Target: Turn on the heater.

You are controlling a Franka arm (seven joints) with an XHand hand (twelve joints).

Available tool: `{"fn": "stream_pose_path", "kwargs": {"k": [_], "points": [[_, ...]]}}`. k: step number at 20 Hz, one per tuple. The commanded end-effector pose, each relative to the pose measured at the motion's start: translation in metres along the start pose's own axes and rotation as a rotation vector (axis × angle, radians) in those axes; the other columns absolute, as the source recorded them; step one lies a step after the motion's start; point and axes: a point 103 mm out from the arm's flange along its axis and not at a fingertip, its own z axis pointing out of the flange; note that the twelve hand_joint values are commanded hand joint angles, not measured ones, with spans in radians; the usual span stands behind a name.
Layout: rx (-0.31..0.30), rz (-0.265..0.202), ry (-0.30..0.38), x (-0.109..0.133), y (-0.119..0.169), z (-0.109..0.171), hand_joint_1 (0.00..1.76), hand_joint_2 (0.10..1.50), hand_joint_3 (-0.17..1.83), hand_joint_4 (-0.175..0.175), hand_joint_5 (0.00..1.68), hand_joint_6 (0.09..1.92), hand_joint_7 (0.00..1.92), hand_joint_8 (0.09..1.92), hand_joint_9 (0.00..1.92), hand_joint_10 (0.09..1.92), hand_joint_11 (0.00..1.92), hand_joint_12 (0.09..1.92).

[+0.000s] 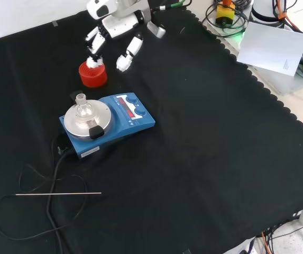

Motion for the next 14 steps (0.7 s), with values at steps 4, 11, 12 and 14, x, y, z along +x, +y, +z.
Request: {"fn": "stream_pose_path", "kwargs": {"k": [4,11,12,14], "points": [[0.142,0.004,-0.089,0.000,-0.052,0.023,1.01,1.13,-0.17,-0.031,0.57,0.21,1.19,0.79,1.14,0.49,0.74,1.22],[0.251,-0.008,-0.224,-0.001,-0.069,0.044,1.02,1.14,-0.17,-0.038,0.41,0.10,1.24,0.87,1.41,0.50,1.07,1.06],[0.251,-0.014,-0.251,0.000,-0.072,0.046,1.02,1.14,-0.17,-0.041,0.40,0.09,1.25,0.91,1.45,0.53,1.10,1.02],[0.263,-0.015,-0.264,0.000,-0.075,0.050,1.04,1.14,-0.17,-0.053,0.39,0.09,1.26,1.02,1.50,0.62,1.22,0.92]]}}
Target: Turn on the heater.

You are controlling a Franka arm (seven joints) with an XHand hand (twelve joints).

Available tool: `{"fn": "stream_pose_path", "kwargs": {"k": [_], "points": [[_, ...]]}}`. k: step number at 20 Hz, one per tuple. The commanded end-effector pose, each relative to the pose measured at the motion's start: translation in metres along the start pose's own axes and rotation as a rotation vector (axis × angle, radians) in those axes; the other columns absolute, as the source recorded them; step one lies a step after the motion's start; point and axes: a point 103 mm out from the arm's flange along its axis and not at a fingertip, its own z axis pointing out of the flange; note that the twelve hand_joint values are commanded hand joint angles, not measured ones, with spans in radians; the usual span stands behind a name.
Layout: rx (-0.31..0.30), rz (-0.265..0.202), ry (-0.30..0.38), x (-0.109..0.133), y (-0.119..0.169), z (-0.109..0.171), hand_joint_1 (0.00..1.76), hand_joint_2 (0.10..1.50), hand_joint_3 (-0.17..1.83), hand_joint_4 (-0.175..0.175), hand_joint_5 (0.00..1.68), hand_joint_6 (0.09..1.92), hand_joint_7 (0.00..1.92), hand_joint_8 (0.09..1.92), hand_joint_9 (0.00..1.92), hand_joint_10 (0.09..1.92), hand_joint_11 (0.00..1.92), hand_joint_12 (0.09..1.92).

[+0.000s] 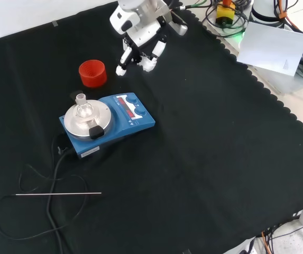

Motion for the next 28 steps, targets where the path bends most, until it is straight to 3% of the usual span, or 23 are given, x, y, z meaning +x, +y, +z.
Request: {"fn": "stream_pose_path", "kwargs": {"k": [1,3,5,9,14,21,28], "points": [[0.068,-0.008,-0.117,0.006,-0.011,0.020,1.05,1.15,-0.17,-0.060,0.39,0.09,1.28,1.10,1.53,0.69,1.34,0.85],[0.089,-0.013,-0.132,0.009,-0.014,0.026,1.07,1.17,-0.17,-0.071,0.39,0.09,1.36,1.27,1.62,0.89,1.61,0.81],[0.101,-0.014,-0.139,0.010,-0.015,0.030,1.08,1.19,-0.17,-0.077,0.40,0.09,1.45,1.44,1.73,1.15,1.80,0.91],[0.139,-0.022,-0.153,0.012,-0.015,0.036,1.23,1.25,-0.17,-0.093,0.50,0.09,1.63,1.64,1.86,1.44,1.90,1.20],[0.218,-0.029,-0.171,0.014,-0.011,0.045,1.41,1.28,-0.17,-0.093,0.50,0.10,1.73,1.68,1.89,1.53,1.84,1.30],[0.313,-0.040,-0.199,0.019,-0.005,0.053,1.44,1.28,-0.17,-0.059,0.32,0.09,1.74,1.68,1.89,1.53,1.83,1.31],[0.359,-0.048,-0.217,0.021,0.002,0.061,1.44,1.28,-0.17,-0.046,0.28,0.09,1.74,1.67,1.89,1.52,1.82,1.31]]}}
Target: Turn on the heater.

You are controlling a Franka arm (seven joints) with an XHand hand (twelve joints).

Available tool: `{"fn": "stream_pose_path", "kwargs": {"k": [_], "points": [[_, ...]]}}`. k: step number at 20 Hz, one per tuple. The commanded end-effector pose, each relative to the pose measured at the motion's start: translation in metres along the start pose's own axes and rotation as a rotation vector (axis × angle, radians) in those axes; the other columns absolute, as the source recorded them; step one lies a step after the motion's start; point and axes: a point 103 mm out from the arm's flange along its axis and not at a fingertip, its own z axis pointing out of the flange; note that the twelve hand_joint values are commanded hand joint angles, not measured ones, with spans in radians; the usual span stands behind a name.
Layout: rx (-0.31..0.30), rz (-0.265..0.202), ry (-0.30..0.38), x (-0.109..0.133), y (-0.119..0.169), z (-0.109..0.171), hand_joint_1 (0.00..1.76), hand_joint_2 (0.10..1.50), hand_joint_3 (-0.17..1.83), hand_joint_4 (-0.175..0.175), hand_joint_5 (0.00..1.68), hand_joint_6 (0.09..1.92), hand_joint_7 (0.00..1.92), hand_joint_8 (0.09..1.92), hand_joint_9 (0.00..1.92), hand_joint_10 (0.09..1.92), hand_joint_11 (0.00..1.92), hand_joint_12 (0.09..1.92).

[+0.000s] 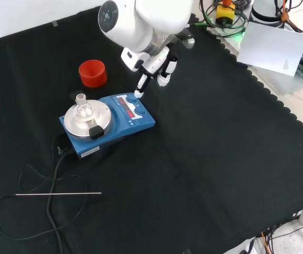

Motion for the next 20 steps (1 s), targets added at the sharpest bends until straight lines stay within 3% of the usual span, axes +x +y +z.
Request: {"fn": "stream_pose_path", "kwargs": {"k": [1,10,20], "points": [[0.054,-0.008,-0.025,0.002,0.006,0.006,1.44,1.28,-0.17,-0.045,0.28,0.09,1.74,1.67,1.89,1.52,1.82,1.31],[0.115,-0.021,-0.052,0.005,0.016,0.017,1.44,1.28,-0.17,-0.042,0.28,0.09,1.74,1.67,1.89,1.52,1.81,1.30],[0.112,-0.037,-0.069,0.013,0.019,0.016,1.44,1.28,-0.17,-0.038,0.27,0.09,1.73,1.67,1.88,1.51,1.81,1.30]]}}
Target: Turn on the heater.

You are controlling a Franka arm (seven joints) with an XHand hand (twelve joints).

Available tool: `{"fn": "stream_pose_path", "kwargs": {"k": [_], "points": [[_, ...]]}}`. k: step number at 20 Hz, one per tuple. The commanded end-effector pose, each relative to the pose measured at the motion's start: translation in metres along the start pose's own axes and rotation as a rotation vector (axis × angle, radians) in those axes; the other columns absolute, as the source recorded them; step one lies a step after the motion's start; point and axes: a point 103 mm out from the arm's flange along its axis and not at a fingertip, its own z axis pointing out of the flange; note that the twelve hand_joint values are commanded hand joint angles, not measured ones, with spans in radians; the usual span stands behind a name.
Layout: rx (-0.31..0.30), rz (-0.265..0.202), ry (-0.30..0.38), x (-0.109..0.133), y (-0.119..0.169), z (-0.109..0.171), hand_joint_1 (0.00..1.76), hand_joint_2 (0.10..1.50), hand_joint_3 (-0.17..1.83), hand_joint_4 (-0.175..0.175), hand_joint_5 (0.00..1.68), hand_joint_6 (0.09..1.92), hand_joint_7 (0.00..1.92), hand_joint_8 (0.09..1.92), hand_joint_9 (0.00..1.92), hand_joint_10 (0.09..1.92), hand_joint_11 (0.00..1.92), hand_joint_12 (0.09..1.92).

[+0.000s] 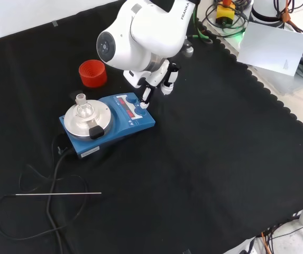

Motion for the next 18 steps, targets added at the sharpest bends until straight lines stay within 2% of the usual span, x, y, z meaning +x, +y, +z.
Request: {"fn": "stream_pose_path", "kwargs": {"k": [1,18], "points": [[-0.005,-0.005,-0.004,0.0025,0.0009,-0.0020,1.44,1.28,-0.17,-0.038,0.27,0.09,1.73,1.66,1.88,1.51,1.81,1.30],[-0.007,-0.009,-0.002,-0.0022,0.0046,0.0004,1.44,1.28,-0.17,-0.037,0.29,0.09,1.74,1.66,1.88,1.51,1.80,1.30]]}}
